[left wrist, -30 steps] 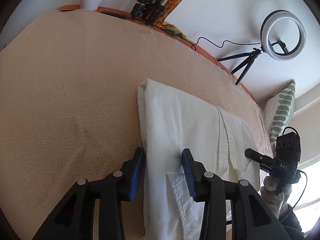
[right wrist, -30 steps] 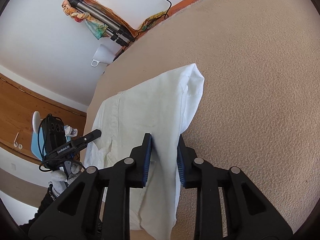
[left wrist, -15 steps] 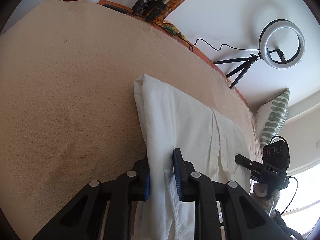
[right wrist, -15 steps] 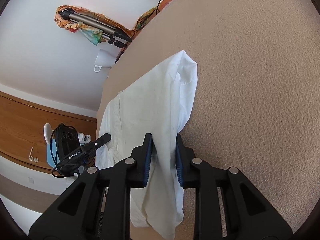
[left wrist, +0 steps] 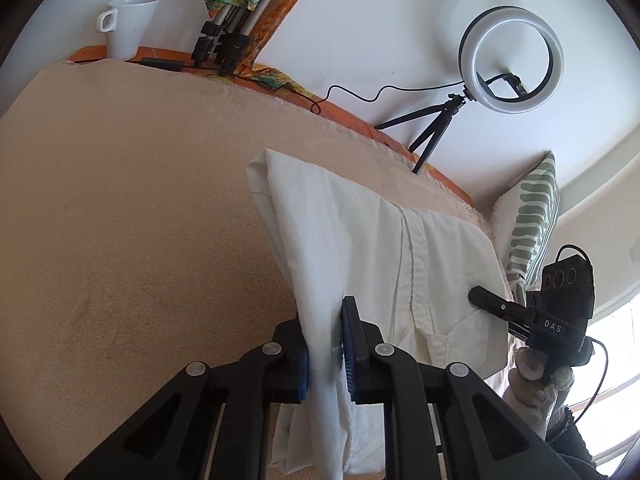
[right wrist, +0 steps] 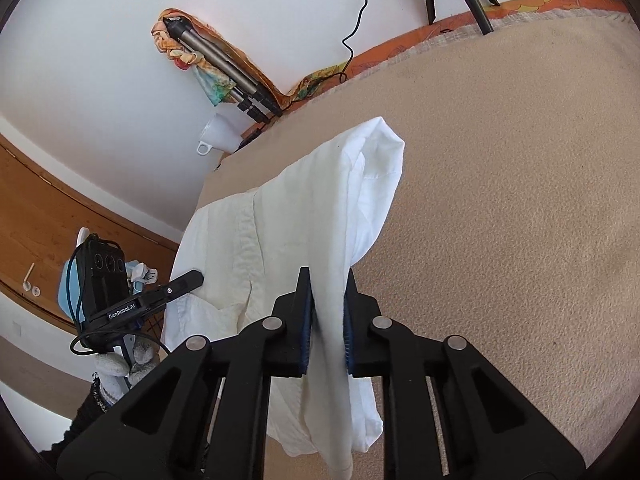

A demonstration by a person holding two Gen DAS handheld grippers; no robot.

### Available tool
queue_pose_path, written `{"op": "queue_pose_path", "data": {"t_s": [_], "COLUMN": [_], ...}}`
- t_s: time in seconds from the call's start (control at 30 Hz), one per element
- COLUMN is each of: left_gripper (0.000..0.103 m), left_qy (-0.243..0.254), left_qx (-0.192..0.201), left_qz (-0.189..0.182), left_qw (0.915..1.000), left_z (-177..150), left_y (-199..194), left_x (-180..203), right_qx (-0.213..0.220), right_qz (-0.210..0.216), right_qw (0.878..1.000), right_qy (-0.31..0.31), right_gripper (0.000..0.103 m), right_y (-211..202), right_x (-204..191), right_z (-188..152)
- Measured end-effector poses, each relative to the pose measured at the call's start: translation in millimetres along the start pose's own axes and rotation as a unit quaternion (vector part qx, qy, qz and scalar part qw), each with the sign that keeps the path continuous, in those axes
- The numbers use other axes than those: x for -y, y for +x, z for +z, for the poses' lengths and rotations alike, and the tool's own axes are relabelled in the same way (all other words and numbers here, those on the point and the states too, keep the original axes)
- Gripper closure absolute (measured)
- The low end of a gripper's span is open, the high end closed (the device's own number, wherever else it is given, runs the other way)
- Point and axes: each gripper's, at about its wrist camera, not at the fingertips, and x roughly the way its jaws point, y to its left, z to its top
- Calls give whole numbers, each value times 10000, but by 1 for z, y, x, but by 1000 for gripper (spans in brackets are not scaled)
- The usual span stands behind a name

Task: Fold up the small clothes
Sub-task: 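Lift the gripped shirt with the right tool and carry it toward the pillow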

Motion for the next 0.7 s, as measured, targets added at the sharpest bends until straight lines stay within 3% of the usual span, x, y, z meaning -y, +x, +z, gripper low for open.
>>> {"op": "queue_pose_path", "data": {"t_s": [0.33,0.7], "left_gripper": [92,92], "left_qy": [555,1051], "left_qx": [30,-81], "left_qz": [-169,-317], "left_qw": [9983,9939], "left_z": [19,44], "left_y": [43,123], "left_x": [82,175], "right_qx": [493,955], "right_qz": [-456,-1084], "right_qw": [9975,9892], "right_qy": [-209,-240], "right_gripper": [90,90], "right_y": [-59,-116], "right_x": [21,66], "right_z": [26,70]}}
